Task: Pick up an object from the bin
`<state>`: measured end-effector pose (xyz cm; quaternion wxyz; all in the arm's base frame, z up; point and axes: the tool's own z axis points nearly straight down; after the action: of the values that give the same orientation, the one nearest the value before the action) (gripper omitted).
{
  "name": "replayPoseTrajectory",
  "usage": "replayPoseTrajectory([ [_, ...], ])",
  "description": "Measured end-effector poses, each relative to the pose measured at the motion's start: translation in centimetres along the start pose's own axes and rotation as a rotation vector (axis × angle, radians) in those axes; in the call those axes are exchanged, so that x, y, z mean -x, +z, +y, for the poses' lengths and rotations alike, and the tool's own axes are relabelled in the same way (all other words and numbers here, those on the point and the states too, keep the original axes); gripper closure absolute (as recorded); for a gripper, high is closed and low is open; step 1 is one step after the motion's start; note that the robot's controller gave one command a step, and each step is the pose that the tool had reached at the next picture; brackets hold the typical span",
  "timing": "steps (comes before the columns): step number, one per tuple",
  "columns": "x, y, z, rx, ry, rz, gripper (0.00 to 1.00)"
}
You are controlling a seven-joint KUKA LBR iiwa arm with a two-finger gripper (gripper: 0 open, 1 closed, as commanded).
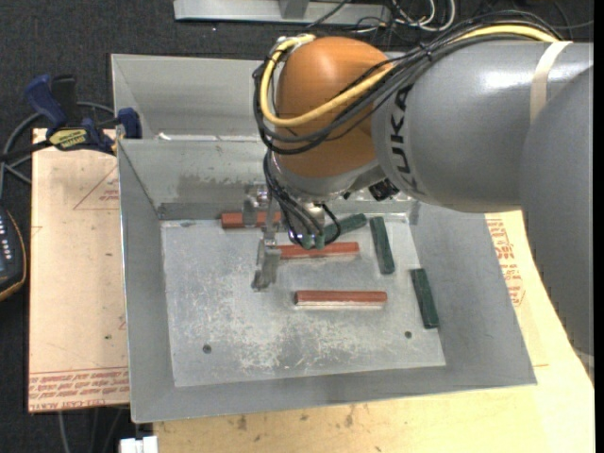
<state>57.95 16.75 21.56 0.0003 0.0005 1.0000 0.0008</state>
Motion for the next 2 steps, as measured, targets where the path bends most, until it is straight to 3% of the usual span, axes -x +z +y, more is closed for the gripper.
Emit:
replayPoseTrajectory([
  [1,4.9,13.4,-6.8,-0.003,-0.132,0.005,0.0],
  [2,4.9,14.5,-12.8,-0.002,-0.248,0.0,0.0],
])
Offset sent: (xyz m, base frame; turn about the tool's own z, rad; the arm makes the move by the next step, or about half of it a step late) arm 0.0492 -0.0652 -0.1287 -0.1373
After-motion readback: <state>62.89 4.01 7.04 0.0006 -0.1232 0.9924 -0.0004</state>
